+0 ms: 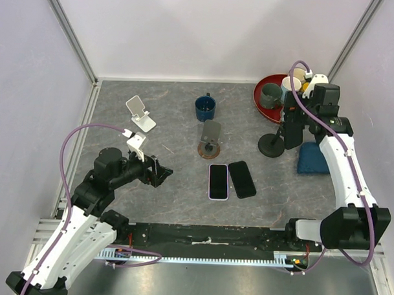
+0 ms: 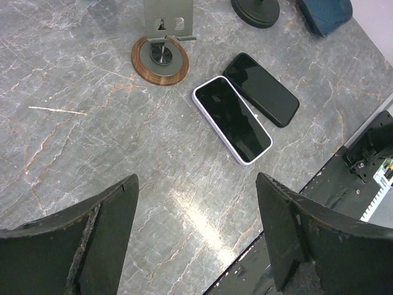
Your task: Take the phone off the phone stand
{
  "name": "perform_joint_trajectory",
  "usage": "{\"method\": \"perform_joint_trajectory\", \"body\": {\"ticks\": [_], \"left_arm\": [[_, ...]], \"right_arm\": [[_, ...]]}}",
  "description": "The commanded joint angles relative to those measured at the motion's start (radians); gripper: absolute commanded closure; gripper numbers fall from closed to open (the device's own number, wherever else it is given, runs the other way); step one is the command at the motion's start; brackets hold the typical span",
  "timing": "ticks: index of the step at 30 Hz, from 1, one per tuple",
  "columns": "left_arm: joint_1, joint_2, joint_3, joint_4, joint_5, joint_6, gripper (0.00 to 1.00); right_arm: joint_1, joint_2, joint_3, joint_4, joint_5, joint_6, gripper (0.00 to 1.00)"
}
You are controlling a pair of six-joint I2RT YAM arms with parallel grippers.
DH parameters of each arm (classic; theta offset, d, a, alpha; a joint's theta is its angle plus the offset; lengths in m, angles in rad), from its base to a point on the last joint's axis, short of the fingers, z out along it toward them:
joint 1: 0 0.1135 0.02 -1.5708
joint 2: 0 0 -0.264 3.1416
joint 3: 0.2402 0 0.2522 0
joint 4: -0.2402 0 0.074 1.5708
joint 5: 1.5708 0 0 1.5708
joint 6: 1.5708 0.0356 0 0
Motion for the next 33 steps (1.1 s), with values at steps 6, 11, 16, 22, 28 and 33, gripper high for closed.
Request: {"method": "perform_joint_trajectory", "body": {"ticks": [6, 11, 16, 22, 28, 33], "left_arm": [[-0.010, -0.001, -0.005, 0.013, 0.004, 0.044, 0.16], [-0.010, -0.001, -0.007, 0.018, 0.012, 0.042, 0.16], [-0.010, -0.004, -0.008, 0.021, 0.015, 0.042, 0.16], [-0.010, -0.008, -0.010, 0.021, 0.020, 0.042, 0.16], [-0.010, -0.008, -0.013, 0.024, 0.020, 0.042, 0.16], [-0.010, -0.005, -0.014, 0.024, 0.020, 0.042, 0.16]], "right_arm": [[-0.054, 0.024, -0.002, 0.062, -0.207, -0.047, 0.02], [-0.057, 0.022, -0.020, 0.082, -0.250, -0.093, 0.02], [-0.057, 0.026, -0.051, 0.095, -0.272, -0.087, 0.02], [-0.057, 0.006, -0.094, 0.115, -0.249, -0.092, 0.02], [-0.056, 0.006, -0.117, 0.129, -0.264, -0.092, 0.07], [-0.056, -0.001, -0.118, 0.137, -0.281, -0.087, 0.13]]}}
